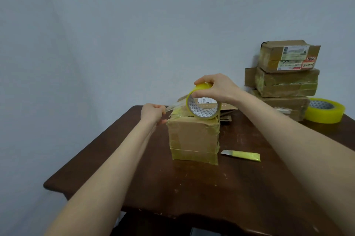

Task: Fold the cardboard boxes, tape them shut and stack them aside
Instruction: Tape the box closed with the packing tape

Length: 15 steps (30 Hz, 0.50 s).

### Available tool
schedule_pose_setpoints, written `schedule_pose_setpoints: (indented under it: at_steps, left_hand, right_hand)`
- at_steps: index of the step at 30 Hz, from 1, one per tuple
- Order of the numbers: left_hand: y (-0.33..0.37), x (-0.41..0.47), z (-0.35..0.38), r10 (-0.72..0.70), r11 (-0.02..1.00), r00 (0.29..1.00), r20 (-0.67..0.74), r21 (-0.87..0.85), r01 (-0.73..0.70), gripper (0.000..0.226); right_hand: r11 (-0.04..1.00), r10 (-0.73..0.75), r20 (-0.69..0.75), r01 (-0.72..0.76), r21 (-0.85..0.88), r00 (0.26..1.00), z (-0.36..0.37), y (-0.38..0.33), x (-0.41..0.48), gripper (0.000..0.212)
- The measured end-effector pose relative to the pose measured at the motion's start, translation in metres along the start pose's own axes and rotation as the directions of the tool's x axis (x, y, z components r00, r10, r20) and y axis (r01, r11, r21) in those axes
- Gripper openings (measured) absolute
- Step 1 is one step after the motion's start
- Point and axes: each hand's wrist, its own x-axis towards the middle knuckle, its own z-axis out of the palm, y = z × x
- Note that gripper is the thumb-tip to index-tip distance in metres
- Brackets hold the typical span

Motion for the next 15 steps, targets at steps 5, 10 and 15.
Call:
schedule_pose_setpoints:
  at_steps: [5,10,15]
  left_hand:
    - [-0.009,-0.005,0.0,-0.002,1.0,1.0,0.016,0.011,0.002,0.028]
    - [-0.015,-0.009,-0.001,0.023,0.998,1.0,0.015,0.053,-0.023,0.024]
    - [-0.029,-0.013,-0.001,0.071,0.966,0.991,0.115,0.241,-0.097,0.028]
  right_hand:
    - [0.999,0.0,0.013,0.0,0.035,1.0,0.006,-0.002,-0.002,0.058]
    - [0.997,0.059,-0.045,-0.057,0.049,0.997,0.007,0.002,-0.008,0.05]
    - [0.998,0.022,-0.075,-0.018,0.063,0.997,0.014,0.002,-0.011,0.048]
